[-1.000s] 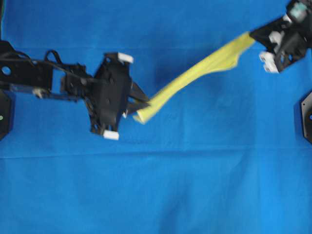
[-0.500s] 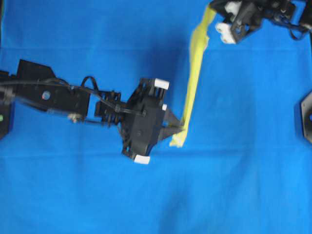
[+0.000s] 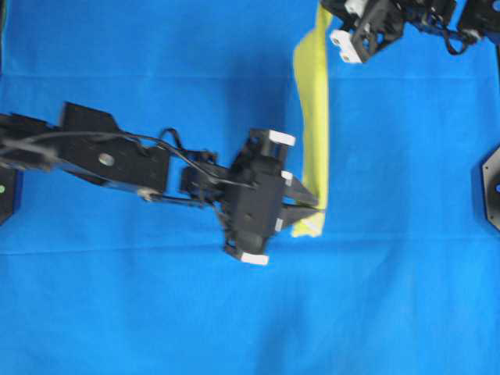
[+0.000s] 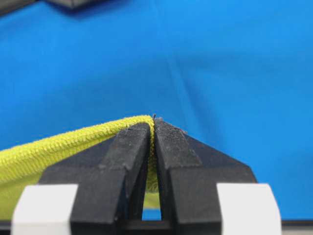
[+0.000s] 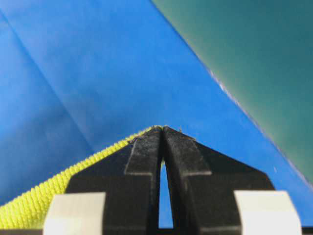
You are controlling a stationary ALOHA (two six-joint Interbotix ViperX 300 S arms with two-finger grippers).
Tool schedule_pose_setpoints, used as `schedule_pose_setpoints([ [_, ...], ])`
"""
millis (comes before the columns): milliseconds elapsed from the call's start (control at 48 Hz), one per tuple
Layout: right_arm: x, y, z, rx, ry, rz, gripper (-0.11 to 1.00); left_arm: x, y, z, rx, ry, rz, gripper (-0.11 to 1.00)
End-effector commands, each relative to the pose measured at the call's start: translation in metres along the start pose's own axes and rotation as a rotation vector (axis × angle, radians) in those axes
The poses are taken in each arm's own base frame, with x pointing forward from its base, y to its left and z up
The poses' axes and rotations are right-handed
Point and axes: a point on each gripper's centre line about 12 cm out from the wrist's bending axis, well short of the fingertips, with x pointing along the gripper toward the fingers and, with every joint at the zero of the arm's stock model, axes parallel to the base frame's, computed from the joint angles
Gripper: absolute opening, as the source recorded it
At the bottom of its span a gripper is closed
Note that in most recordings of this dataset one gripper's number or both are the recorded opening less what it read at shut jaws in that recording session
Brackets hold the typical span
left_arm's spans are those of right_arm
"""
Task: Fold the yellow towel.
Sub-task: 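Swing the lifted strip, right gripper moving far, left gripper near, then lay the strip down vertically and open both grippers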
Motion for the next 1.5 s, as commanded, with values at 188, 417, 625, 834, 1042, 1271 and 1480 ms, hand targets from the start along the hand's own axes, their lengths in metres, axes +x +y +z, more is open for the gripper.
schedule_pose_setpoints([
  [188, -0.032, -0.029, -0.009, 0.03, -0.009, -0.082, 0.02, 0.043, -0.01, 0.04, 0.02, -0.099, -0.007, 0.02],
  [417, -0.01, -0.026, -0.021, 0.018, 0.02, -0.058, 0.02, 0.045, -0.008, 0.017, -0.035, -0.037, -0.012, 0.02],
  [625, 0.037, -0.006, -0.014, -0.003, 0.003, 0.016, 0.02, 0.018, -0.014, -0.027, -0.161, 0.037, -0.018, 0.02],
  [834, 0.079, 0.017, -0.004, -0.032, 0.015, 0.062, 0.02, -0.014, -0.032, -0.066, -0.201, 0.064, -0.034, 0.02],
  [1042, 0.099, 0.029, -0.001, -0.057, 0.027, 0.079, 0.02, -0.026, -0.036, -0.081, -0.242, 0.066, -0.032, 0.02],
  [1271, 0.099, 0.031, -0.003, -0.091, 0.029, 0.084, 0.02, -0.02, -0.031, -0.081, -0.248, 0.064, -0.02, 0.02],
  [1480, 0.098, 0.034, -0.002, -0.129, 0.022, 0.091, 0.02, -0.019, -0.028, -0.08, -0.253, 0.06, -0.014, 0.03],
])
